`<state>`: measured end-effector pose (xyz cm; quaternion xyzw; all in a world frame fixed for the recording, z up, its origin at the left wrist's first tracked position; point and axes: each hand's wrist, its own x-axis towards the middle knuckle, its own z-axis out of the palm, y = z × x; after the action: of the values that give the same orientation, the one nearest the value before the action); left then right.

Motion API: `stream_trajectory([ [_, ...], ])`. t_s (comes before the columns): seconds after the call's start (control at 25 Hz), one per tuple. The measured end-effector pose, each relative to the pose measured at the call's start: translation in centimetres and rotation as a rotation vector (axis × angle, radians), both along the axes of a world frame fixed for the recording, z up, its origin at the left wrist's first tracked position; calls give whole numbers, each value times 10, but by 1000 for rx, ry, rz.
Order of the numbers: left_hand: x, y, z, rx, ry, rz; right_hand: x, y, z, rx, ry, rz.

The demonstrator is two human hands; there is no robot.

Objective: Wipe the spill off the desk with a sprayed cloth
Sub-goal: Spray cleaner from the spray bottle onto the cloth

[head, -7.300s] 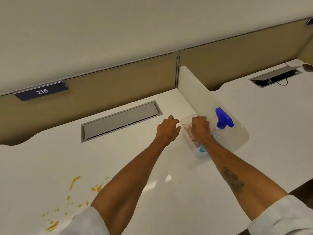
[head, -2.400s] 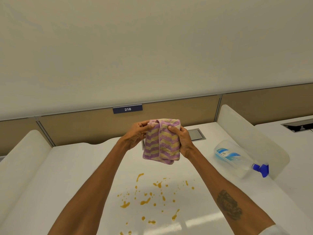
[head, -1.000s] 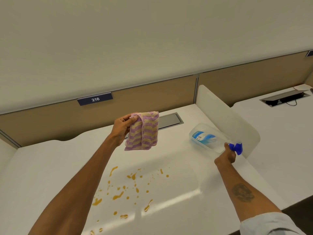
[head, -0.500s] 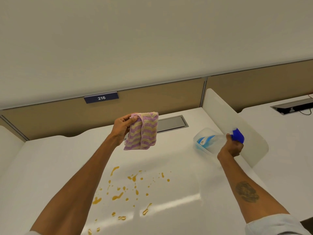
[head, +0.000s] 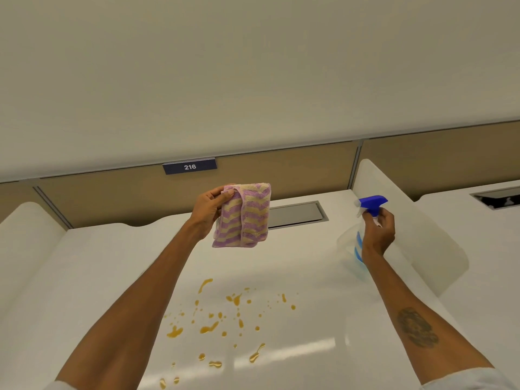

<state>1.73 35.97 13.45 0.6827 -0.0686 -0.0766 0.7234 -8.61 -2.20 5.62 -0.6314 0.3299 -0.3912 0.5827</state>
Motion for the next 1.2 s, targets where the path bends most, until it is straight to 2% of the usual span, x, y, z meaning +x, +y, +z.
stream_trajectory([
  [0.28,-1,35,17,-11,-46,-13,6,46,58,-283,-169,123],
  [0.44,-2,53,30,-28,-62,-31,8,92,100,-333,-285,232],
  [0.56,-1,67,38,-42,-61,-28,9,131,114,-391,-304,351],
  [0.72,-1,85,48,-74,-66,-28,4,191,120,-299,-330,515],
  [0.84,-1,97,53,-79,-81,-23,1,230,117,-205,-281,627],
  [1.0,-2,109,58,-78,-91,-16,0,272,111,-146,-104,784],
  [1.08,-4,113,59,-59,-104,-22,-2,289,111,-213,-53,825],
  [1.2,-5,118,61,0,-122,-44,-8,310,110,-295,-115,817],
])
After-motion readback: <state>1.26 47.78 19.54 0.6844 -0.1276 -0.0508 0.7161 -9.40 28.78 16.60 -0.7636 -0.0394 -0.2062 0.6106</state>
